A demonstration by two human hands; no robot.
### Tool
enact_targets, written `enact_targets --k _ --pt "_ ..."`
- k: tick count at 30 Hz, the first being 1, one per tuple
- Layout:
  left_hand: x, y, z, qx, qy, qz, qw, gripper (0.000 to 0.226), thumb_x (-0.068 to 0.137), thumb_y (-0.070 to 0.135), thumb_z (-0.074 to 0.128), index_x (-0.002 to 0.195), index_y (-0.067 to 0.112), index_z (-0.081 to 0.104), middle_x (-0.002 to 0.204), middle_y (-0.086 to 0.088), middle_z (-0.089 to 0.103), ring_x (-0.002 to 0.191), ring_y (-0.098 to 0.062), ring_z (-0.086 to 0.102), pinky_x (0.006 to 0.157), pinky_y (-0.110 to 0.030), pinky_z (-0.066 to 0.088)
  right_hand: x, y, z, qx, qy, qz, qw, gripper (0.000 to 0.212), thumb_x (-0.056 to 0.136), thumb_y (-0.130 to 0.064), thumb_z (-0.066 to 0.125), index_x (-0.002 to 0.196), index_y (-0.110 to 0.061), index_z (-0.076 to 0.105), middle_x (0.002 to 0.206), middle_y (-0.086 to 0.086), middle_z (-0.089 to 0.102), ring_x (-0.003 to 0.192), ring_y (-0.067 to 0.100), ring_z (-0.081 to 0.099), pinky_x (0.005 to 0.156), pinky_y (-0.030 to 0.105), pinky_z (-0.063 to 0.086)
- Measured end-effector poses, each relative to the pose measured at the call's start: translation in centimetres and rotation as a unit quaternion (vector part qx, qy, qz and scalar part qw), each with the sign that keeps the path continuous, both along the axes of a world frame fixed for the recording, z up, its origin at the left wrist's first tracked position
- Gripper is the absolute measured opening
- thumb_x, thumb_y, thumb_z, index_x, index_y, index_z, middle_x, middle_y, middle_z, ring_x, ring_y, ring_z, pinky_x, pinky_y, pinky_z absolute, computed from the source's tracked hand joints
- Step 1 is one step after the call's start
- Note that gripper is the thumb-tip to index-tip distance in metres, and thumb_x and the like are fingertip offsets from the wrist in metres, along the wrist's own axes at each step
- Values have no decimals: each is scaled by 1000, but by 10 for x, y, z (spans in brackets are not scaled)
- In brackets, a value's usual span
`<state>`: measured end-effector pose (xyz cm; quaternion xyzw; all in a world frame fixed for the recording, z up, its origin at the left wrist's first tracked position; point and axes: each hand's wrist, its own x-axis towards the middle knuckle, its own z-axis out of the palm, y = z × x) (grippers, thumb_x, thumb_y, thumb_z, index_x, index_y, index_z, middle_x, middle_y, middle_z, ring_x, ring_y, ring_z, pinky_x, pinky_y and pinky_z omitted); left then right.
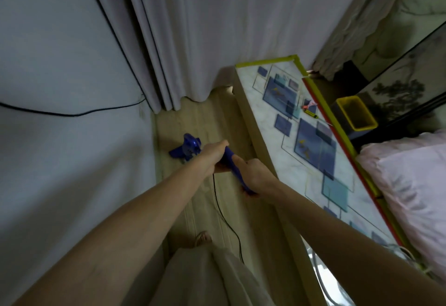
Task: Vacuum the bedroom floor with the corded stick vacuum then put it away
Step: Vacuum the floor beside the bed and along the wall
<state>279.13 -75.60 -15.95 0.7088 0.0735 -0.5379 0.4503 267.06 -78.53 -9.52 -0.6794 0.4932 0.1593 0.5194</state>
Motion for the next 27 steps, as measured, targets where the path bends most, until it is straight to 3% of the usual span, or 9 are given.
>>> enact_targets --k 3,6,8,10,13,16,20,27 --pt "-24 10 15 0 11 -27 1000 20 95 25 54 96 5 54 87 -13 62 72 -23 63 51 -31 54 -26 13 21 12 -3 -10 1000 48 103 -47 30 94 -4 52 63 6 57 46 13 52 50 24 45" --pt "-40 31 27 6 8 -66 998 22 94 27 53 93 6 55 79 -11 60 58 -19 60 43 -27 55 -43 32 36 62 -20 -37 997 44 103 -46 31 102 -6 50 74 8 58 50 13 53 46 22 44" --pt "-42 48 27 10 17 -81 997 22 90 28 56 86 6 58 74 -10 63 54 -18 62 55 -27 58 -51 52 41 91 -34 -45 994 41 103 -45 30 97 -9 48 77 9 58 51 13 54 45 23 45" --pt "-42 66 22 21 5 -105 994 22 87 29 58 88 8 62 80 -9 66 64 -18 64 70 -30 56 -55 73 43 109 -52 -68 990 38 104 -43 29 85 -14 44 73 8 56 50 14 53 46 24 46" --pt "-42 86 17 15 -7 -87 996 26 88 30 59 104 9 62 85 -9 67 67 -18 64 60 -29 54 -58 99 34 111 -79 -92 986 39 104 -42 30 78 -15 41 67 8 56 46 14 52 42 23 43" --pt "-49 94 10 6 -8 -66 998 34 93 33 57 113 6 61 84 -9 66 68 -18 63 63 -30 54 -62 108 20 109 -95 -107 984 39 104 -41 31 90 -10 49 66 8 57 43 14 52 37 20 40" --pt "-53 83 1 17 -17 -66 998 32 91 31 56 108 3 62 89 -13 69 75 -24 66 75 -36 57 -66 101 1 96 -105 -99 985 40 104 -42 29 114 -10 51 64 6 56 41 12 50 35 19 39" --pt "-24 46 -20 23 -24 -50 998 24 92 31 55 96 7 55 88 -16 66 82 -29 65 91 -49 54 -36 67 -24 79 -88 -91 989 43 104 -44 29 118 -9 50 66 4 55 43 10 49 41 21 42"
